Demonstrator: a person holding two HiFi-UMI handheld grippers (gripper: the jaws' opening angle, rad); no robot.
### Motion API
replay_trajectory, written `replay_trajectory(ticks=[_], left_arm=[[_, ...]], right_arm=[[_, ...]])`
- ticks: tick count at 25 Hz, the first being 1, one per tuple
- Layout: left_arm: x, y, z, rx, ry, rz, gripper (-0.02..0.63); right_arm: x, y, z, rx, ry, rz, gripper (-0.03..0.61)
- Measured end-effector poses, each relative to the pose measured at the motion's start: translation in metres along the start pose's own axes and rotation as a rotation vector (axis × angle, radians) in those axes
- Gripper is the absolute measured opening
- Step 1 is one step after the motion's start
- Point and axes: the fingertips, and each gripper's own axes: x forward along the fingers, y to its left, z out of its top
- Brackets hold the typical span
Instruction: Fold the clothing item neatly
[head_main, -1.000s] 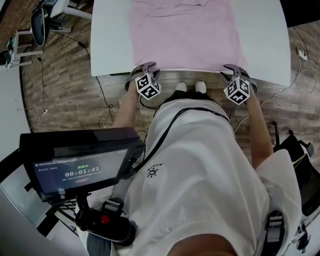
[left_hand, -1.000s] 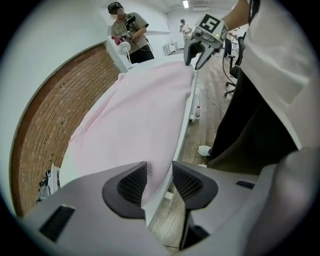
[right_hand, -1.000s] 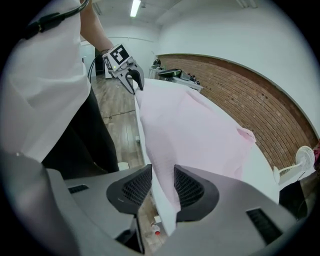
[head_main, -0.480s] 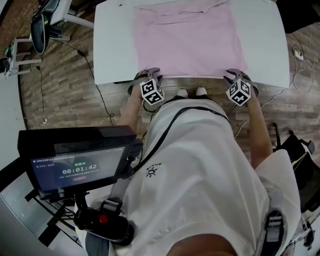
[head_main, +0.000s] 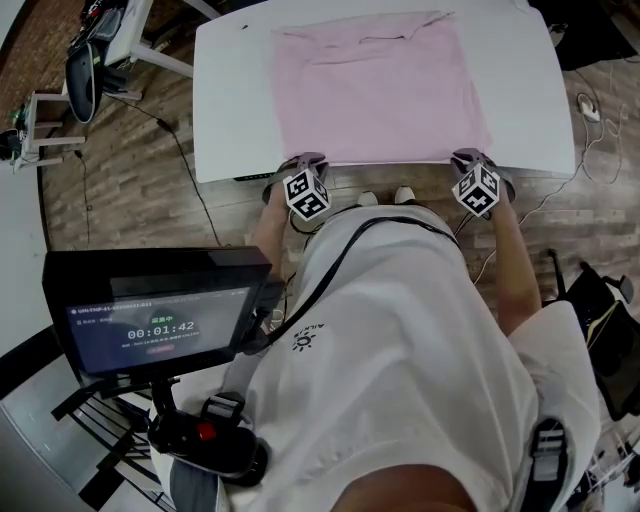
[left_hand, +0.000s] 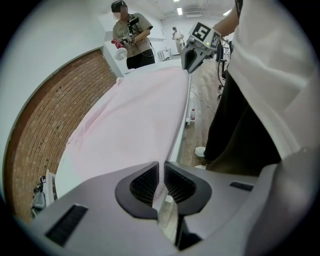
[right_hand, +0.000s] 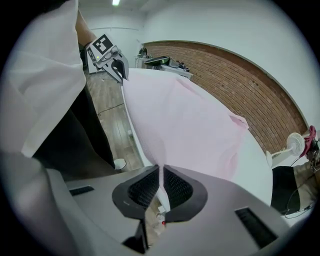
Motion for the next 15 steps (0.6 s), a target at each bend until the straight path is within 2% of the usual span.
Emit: replay_trajectory(ticks=[7,15], left_arm=[[-0.028,-0.021,0.000,0.045,-0.039,-0.001,0.035],[-0.066,-0.053,0.005,0.016,-0.088,-0.006,0.035]], right_arm=[[-0.031,0.009,-0.003,-0.007,-0.017,-0.017,0.029],[-0.075,0.031,-0.008,0.005,-0.045,-0.024,0.029]])
